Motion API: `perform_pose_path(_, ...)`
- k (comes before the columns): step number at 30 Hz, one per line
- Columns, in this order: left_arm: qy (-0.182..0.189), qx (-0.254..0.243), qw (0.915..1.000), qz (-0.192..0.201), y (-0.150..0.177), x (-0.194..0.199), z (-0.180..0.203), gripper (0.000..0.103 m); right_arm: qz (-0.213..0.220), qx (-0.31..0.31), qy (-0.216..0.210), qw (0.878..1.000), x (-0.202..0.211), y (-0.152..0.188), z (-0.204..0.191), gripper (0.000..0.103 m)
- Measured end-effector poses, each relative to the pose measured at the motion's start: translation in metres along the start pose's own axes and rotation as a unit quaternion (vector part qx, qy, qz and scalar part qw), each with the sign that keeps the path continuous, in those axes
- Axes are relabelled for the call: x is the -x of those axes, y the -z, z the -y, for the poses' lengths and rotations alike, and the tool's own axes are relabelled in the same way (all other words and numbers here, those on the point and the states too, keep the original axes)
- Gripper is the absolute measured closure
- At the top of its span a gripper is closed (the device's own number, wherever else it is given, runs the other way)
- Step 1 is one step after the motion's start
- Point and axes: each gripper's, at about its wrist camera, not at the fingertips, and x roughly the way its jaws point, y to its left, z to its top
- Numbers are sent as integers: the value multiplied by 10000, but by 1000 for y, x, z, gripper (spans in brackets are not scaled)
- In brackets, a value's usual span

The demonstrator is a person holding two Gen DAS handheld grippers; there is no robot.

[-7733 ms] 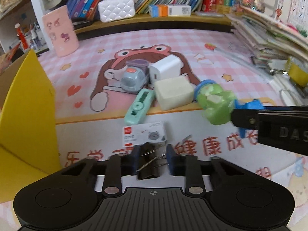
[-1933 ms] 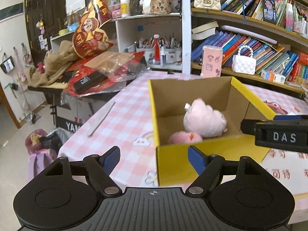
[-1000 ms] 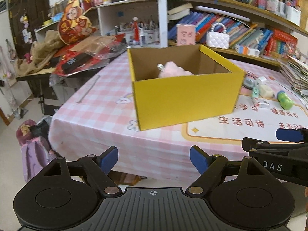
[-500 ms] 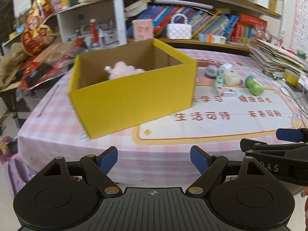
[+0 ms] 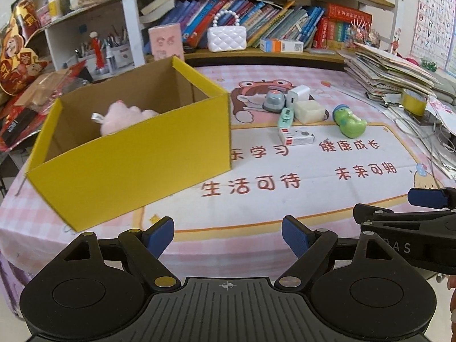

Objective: Organize objects
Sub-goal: 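Withdraw both tools from the box toward the small toys on the table, then grasp the green frog figurine with the right tool while the left tool grasps the white staple box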

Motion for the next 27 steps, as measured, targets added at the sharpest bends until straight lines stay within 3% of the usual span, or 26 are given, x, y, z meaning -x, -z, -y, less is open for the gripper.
perform_pose_path(11, 193, -78, 9995, -222, -23, -38, 37, 18, -246, -42, 22, 9997, -36, -21, 38, 28)
perform_pose_path(27, 32, -50, 9998, -198, -71, -85, 80, 19, -46, -225, -112, 9997, -91, -77, 96, 29)
